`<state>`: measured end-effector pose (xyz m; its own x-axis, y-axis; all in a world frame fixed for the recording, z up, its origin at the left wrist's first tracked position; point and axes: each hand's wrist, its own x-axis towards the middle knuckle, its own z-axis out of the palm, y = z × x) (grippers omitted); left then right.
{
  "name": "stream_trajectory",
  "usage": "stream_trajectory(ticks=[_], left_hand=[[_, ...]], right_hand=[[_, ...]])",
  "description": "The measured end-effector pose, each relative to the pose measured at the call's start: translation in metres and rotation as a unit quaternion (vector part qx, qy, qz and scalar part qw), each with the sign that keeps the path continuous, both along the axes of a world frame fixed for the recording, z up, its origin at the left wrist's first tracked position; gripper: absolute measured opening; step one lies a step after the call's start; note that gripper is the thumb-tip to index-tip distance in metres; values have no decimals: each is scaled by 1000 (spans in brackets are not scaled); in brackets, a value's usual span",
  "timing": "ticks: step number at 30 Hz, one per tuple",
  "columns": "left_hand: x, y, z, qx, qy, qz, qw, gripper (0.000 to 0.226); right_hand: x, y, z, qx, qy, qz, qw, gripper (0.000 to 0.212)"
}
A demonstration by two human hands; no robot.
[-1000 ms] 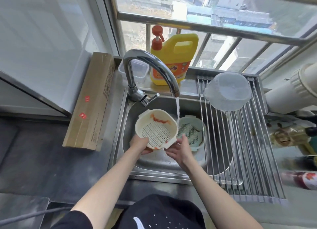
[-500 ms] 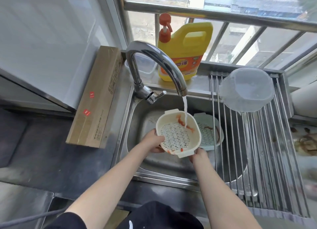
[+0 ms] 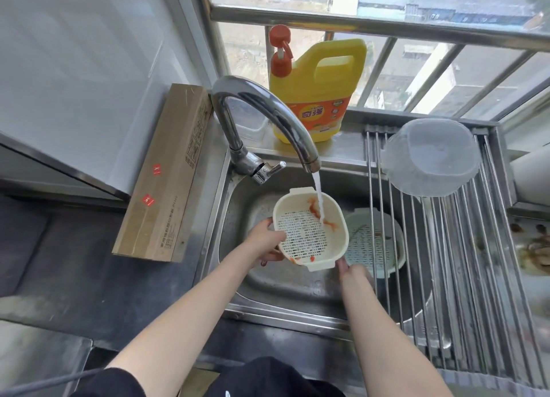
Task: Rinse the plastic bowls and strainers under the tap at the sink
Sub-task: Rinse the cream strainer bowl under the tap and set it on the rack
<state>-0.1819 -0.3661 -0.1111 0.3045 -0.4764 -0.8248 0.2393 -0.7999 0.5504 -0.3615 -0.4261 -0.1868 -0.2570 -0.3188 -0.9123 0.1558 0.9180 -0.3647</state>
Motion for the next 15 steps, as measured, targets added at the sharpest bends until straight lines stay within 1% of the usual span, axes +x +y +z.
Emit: stream_trajectory(ticks=[1, 2, 3, 4, 5, 6, 7, 8, 9, 10, 11, 13, 14, 15], left_hand=[[0, 0, 0, 2, -4, 0, 1000, 34], [0, 0, 0, 5, -6, 0, 1000, 35], [1, 0, 0, 7, -8, 2, 1000, 37], [1, -1, 3, 9, -7, 5, 1000, 37], [2, -1, 6, 9, -10, 5, 1000, 37], [3, -1, 9, 10, -16, -1, 1000, 38], [4, -1, 12, 8, -22, -6, 1000, 42], [6, 0, 16, 9, -30, -15, 999, 45], [7, 2, 20, 6, -43, -24, 999, 44], [9, 5, 26, 4, -56, -34, 998, 40], [11, 8, 29, 2, -65, -38, 997, 38], [18, 13, 36, 7, -71, -49, 996, 42], [21, 17, 40, 8, -72, -53, 996, 40], [26, 20, 42, 9, -73, -53, 996, 36]], right_hand=[[-4, 8, 8, -4, -8, 8, 1000, 40], [-9, 16, 4, -16, -4, 59, 998, 39], [-7, 21, 2, -4, -3, 84, 996, 36], [-5, 20, 4, 10, -12, 47, 999, 34], [0, 17, 10, -16, 1, -11, 1000, 30], [5, 10, 10, -3, -25, -155, 988, 23], [9, 10, 18, 12, -38, -252, 967, 29], [10, 8, 23, 60, -55, -308, 948, 41], [12, 6, 28, 93, -71, -310, 943, 47], [16, 8, 32, 94, -64, -269, 956, 48], [19, 10, 34, 72, -45, -213, 973, 47], [23, 18, 50, 2, 31, -106, 994, 38], [23, 20, 60, -56, 91, -24, 994, 29], [22, 20, 68, -140, 132, 67, 979, 24]])
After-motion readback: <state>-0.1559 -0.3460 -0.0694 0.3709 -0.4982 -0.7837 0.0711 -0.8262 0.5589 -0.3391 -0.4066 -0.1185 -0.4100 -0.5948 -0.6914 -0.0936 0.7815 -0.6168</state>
